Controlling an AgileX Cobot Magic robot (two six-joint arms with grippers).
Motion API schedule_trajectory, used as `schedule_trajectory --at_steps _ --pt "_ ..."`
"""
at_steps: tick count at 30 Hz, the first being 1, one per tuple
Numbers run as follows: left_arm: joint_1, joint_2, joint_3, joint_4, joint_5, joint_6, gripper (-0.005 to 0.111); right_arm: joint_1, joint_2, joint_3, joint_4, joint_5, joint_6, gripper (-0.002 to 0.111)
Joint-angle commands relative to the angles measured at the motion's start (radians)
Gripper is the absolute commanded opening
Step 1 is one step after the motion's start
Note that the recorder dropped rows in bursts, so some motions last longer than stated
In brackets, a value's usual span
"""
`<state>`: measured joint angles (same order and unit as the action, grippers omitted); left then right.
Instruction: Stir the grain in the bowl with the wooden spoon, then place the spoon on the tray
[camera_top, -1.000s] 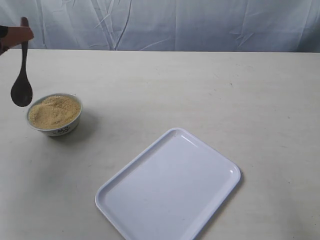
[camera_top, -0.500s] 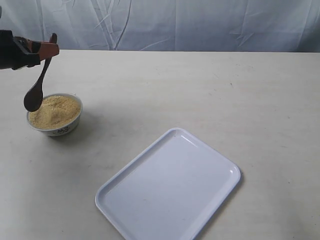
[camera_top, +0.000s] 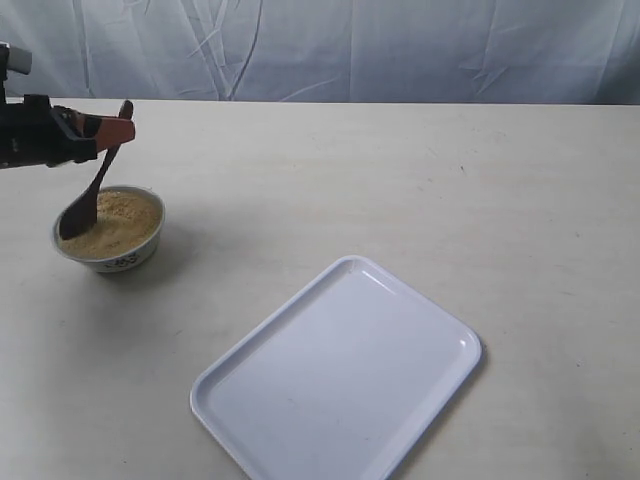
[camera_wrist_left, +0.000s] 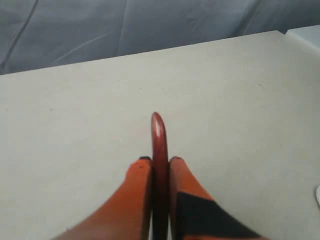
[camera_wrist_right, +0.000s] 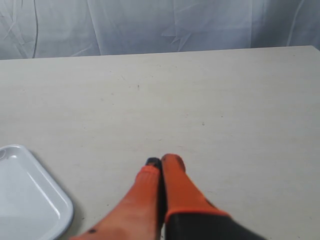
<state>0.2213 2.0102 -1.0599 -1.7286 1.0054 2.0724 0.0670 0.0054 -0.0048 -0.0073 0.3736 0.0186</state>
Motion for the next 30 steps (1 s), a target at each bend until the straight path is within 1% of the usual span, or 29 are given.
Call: schedule_trajectory --at_steps 1,5,10,14,16,21,24,26,30 --pt "-0.004 0.038 -0.005 -0.016 0.042 -0.014 0.000 0.004 -0.005 0.005 0.001 -0.014 0.000 0.000" --pt "-0.004 0.044 -0.007 -0.016 0.083 -0.078 0.000 0.004 -0.005 0.005 0.001 -0.014 0.000 0.000" --pt "-0.004 0.044 -0.009 -0.016 0.141 -0.093 0.000 0.004 -0.005 0.005 0.001 -0.014 0.000 0.000" --pt "-0.004 0.042 -0.045 -0.016 0.189 -0.182 0.000 0.004 -0.005 0.005 0.001 -0.014 0.000 0.000" --pt "-0.004 0.038 -0.064 -0.016 0.216 -0.187 0.000 0.004 -0.005 0.005 0.001 -0.014 0.000 0.000" --pt "-0.004 0.021 -0.085 -0.016 0.208 -0.185 0.000 0.004 -0.005 0.005 0.001 -0.014 0.000 0.000" --pt "-0.004 0.021 -0.085 -0.016 0.123 -0.175 0.000 0.004 -0.005 0.005 0.001 -0.014 0.000 0.000" --pt "-0.004 0.026 -0.085 -0.016 0.073 -0.138 0.000 0.004 -0.005 0.005 0.001 -0.014 0.000 0.000" --pt "-0.004 0.060 -0.085 -0.016 0.073 -0.116 0.000 0.004 -0.005 0.005 0.001 -0.014 0.000 0.000"
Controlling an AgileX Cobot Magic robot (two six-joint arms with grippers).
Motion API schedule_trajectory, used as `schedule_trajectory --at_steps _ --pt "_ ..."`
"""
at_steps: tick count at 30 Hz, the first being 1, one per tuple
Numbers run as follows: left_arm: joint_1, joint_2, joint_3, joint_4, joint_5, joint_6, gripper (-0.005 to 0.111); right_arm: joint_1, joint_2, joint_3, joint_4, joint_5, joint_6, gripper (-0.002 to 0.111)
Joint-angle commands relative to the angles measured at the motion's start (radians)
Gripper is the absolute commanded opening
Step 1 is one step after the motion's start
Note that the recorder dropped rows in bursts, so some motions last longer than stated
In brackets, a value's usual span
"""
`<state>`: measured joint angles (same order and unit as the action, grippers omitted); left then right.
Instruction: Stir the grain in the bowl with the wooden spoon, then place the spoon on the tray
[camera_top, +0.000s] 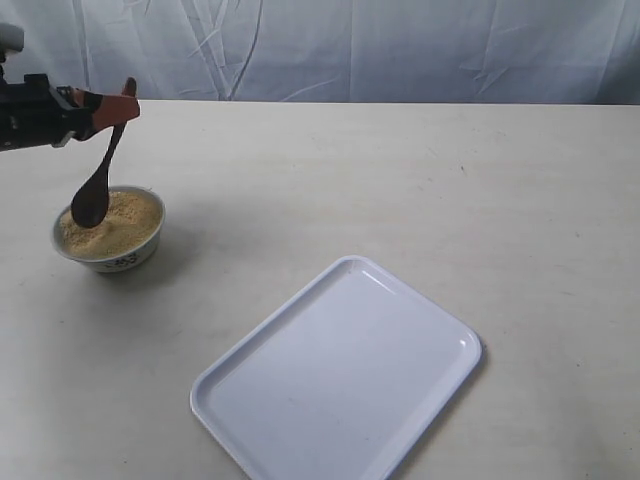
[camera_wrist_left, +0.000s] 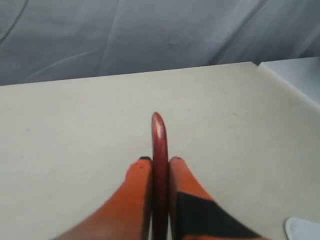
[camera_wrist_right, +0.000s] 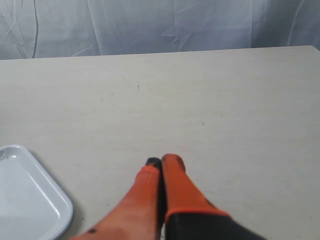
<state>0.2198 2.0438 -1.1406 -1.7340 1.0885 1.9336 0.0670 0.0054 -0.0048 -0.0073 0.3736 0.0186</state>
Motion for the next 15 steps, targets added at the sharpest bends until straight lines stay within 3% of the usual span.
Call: schedule_trajectory --at_steps 1,15 --pt "-0.003 0.038 -0.005 -0.010 -0.010 0.022 0.000 0.004 -0.005 0.005 0.001 -0.014 0.000 0.000" --pt "-0.003 0.062 -0.005 -0.010 0.132 -0.049 0.000 0.004 -0.005 0.005 0.001 -0.014 0.000 0.000"
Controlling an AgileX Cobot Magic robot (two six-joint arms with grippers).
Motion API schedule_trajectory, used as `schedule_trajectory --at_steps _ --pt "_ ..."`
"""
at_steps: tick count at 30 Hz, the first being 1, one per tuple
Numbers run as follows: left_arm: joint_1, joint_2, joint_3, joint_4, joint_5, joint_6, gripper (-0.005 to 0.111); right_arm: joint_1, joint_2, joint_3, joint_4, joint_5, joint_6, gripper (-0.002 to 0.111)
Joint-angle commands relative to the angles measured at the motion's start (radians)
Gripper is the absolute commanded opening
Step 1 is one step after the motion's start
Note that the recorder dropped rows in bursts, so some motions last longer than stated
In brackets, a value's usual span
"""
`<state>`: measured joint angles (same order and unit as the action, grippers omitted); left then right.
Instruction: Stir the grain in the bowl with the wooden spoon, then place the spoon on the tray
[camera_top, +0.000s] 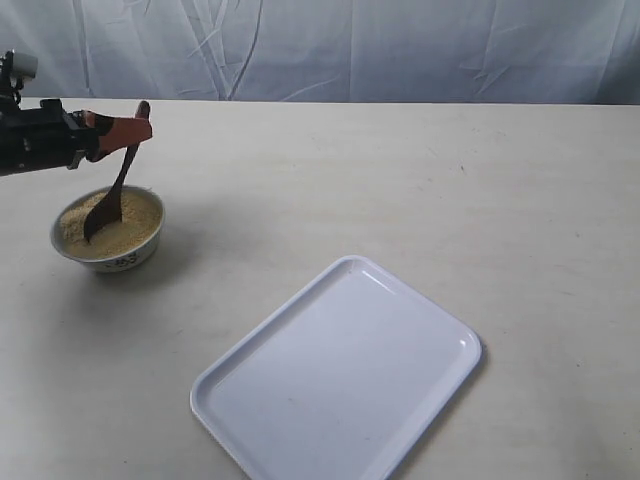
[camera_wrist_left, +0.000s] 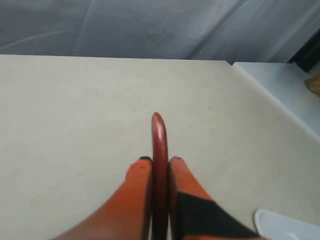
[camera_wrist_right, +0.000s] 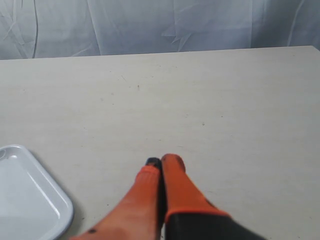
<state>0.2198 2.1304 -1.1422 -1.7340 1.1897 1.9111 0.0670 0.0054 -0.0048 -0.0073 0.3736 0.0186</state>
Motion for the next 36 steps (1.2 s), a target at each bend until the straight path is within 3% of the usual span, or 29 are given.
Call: schedule_trajectory --at_steps 1,10,16,29,36 --pt "-0.003 -0.034 -0.003 -0.010 0.030 -0.027 0.000 0.004 -0.005 0.005 0.001 -0.014 0.000 0.000" --pt "-0.003 -0.094 -0.025 -0.010 -0.042 -0.026 0.000 0.004 -0.005 0.005 0.001 -0.014 0.000 0.000" --pt "-0.003 -0.082 -0.028 -0.010 -0.223 0.013 0.000 0.004 -0.005 0.005 0.001 -0.014 0.000 0.000" --pt "-0.003 -0.002 -0.028 -0.010 -0.080 -0.012 0.000 0.004 -0.005 0.005 0.001 -0.014 0.000 0.000" --pt "-0.003 -0.002 -0.008 -0.010 -0.080 -0.059 0.000 0.004 -0.005 0.005 0.001 -0.014 0.000 0.000"
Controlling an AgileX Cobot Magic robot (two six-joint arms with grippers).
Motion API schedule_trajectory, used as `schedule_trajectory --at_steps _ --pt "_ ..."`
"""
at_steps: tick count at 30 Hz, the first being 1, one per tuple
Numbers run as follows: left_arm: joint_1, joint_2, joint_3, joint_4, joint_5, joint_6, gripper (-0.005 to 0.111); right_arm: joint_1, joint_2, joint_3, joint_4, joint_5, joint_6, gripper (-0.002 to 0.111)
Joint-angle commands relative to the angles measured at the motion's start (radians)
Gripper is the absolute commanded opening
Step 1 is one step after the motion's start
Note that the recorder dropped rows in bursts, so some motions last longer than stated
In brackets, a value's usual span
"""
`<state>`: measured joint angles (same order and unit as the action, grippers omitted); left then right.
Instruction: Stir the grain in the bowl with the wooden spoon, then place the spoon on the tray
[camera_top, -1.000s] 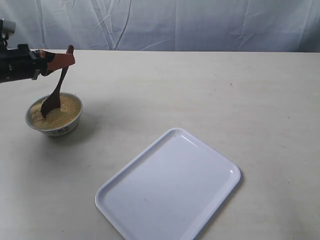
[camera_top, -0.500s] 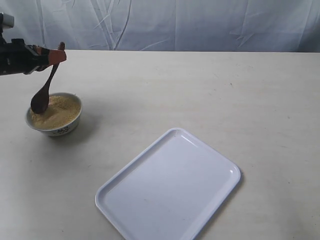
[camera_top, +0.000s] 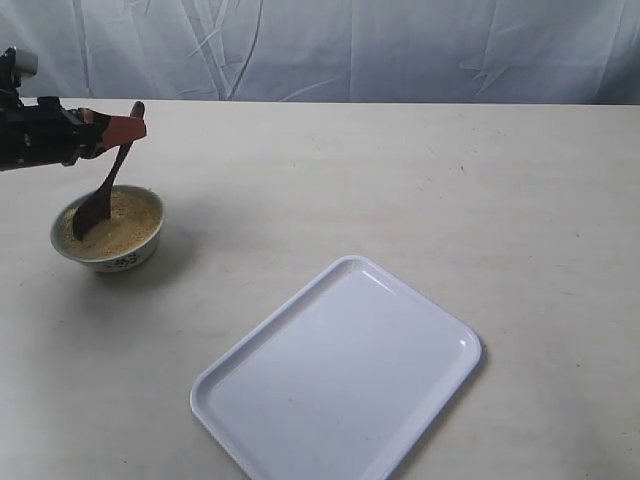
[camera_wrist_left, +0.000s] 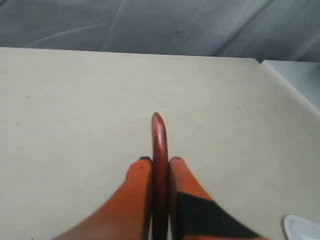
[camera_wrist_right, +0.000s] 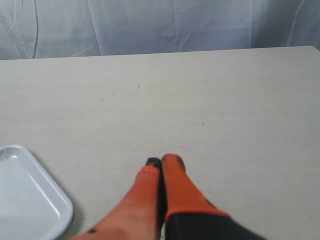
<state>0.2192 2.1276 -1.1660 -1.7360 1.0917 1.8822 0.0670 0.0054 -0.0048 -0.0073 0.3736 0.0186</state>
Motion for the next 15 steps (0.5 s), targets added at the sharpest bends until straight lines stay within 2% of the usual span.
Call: schedule_trajectory --at_steps 1,6,10,15 --pt "-0.002 0.001 0.020 -0.008 0.029 -0.045 0.000 0.004 -0.005 0.005 0.001 -0.014 0.000 0.000" --pt "-0.002 0.001 0.004 -0.008 0.121 -0.075 0.000 0.004 -0.005 0.005 0.001 -0.014 0.000 0.000" --pt "-0.002 -0.001 -0.024 -0.008 0.129 -0.093 0.000 0.004 -0.005 0.005 0.001 -0.014 0.000 0.000" --pt "-0.002 -0.001 -0.040 -0.008 0.026 -0.053 0.000 0.004 -0.005 0.005 0.001 -0.014 0.000 0.000"
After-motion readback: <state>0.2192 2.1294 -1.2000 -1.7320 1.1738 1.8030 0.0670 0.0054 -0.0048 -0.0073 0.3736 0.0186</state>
